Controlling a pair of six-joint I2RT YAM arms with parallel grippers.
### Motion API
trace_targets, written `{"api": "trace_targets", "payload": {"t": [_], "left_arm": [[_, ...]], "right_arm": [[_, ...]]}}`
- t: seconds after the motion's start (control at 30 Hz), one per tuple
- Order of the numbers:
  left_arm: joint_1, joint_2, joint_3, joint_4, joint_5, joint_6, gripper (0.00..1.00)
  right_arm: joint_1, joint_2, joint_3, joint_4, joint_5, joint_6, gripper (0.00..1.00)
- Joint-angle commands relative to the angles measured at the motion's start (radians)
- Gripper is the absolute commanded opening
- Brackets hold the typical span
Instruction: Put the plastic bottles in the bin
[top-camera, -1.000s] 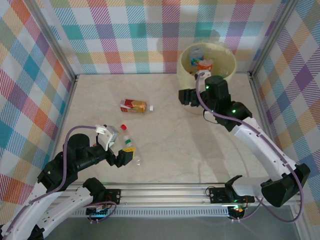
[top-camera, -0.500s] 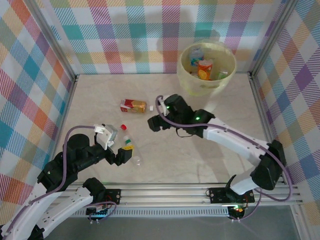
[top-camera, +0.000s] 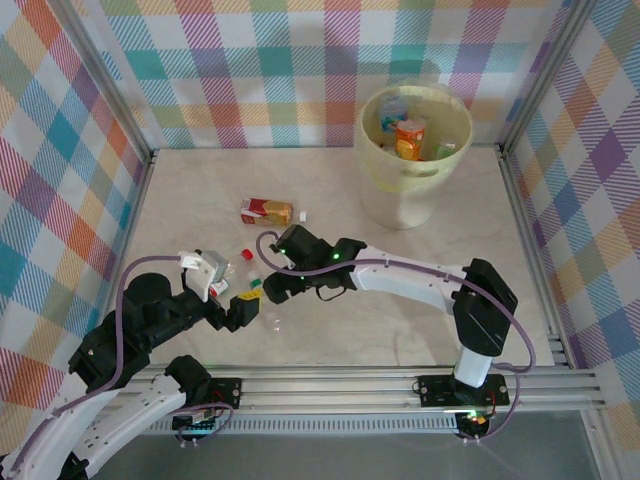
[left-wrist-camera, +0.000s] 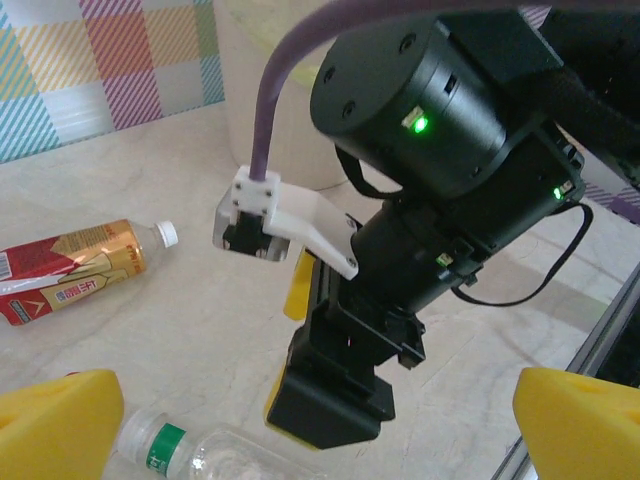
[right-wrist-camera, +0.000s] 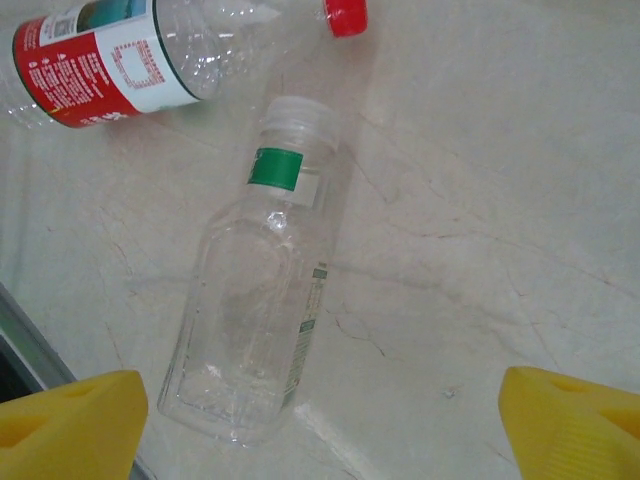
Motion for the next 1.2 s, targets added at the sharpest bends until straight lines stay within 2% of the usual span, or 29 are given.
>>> {"api": "trace_targets", "payload": {"t": [0.0,0.17,0.67,0.97,1.17], "left_arm": [[0.0,-0.016,-0.01,0.004,-0.017,0.002,1.0],[0.002,-0.026,-0.01,0.004,-0.021,0.001,1.0],[0.01,-0.038,-0.012,0.007,-0.011,0.001,1.0],[0.01,-0.037,-0.011,0.008,-0.006,0.001,1.0],[0.01,-0.036,-0.01,0.007,-0.006,0.001,1.0]], "right_arm": [[0.016,0.033,0.033,0.008,-0.014,0.036,0.93],[0.044,0.078,0.063,-0.016,0.001,0.032,0.99],[0.101,0.261,0.163,-0.024,0.001,0.093,1.0],[0.129,0.343,0.244,-0.128,0.114,0.159,0.94],[0.144,0.389,0.296,-0.183,0.142,0.169,0.91]]}}
